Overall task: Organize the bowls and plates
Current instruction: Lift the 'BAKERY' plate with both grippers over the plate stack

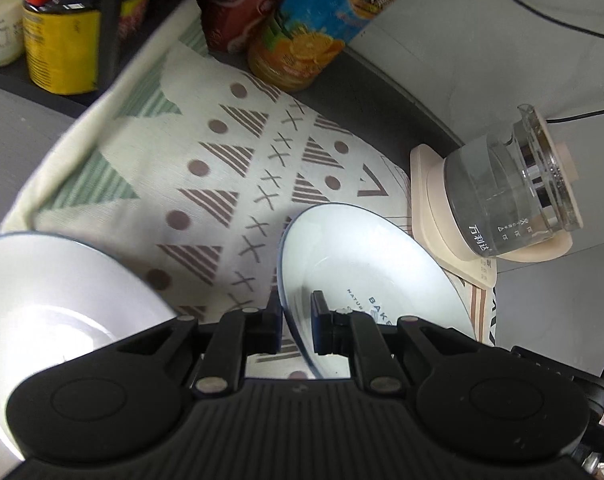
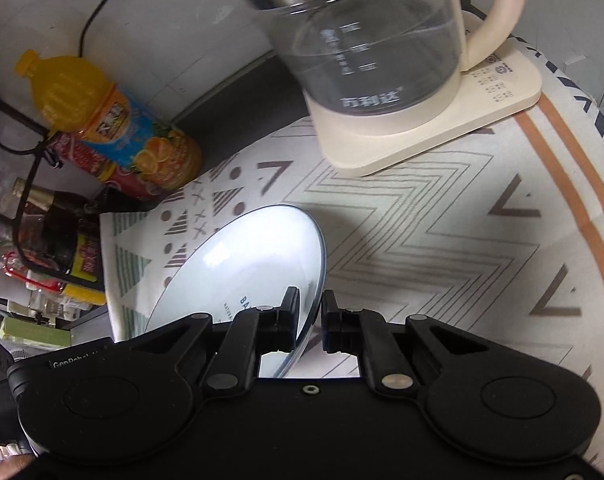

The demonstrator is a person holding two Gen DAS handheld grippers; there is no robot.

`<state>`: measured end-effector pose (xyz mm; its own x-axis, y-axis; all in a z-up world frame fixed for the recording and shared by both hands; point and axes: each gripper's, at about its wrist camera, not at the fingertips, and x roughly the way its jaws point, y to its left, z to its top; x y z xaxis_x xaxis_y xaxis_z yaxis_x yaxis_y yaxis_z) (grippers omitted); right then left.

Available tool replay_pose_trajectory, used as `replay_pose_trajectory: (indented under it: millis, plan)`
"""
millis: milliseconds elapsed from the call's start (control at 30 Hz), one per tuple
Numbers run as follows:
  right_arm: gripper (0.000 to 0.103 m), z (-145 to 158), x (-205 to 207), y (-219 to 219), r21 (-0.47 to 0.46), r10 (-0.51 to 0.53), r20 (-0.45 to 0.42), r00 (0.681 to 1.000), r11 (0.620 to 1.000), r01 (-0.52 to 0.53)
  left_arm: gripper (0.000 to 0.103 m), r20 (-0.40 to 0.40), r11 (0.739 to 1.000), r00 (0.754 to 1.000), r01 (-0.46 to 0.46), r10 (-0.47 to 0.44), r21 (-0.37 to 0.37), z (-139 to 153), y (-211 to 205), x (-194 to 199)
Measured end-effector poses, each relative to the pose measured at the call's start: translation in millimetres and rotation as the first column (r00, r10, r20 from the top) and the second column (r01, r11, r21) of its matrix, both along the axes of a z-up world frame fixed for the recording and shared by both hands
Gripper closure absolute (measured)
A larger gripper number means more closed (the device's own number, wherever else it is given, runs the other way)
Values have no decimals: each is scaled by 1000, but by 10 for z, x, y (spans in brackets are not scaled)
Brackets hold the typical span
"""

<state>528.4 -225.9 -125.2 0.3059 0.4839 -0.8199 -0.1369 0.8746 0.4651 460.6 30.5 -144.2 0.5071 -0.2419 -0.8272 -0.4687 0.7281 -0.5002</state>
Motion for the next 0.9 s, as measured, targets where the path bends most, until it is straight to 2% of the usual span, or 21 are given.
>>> replay_pose_trajectory:
  millis: [400, 900]
  plan:
    - [92, 181, -466, 391, 17, 15, 52, 999, 1000, -16, 91, 20, 1000, 1000, 11, -12, 27, 206, 452, -459]
    - [91, 280, -960, 781, 20, 25, 93, 995, 999, -27, 91, 28, 999, 999, 36, -37, 31, 278, 842, -837]
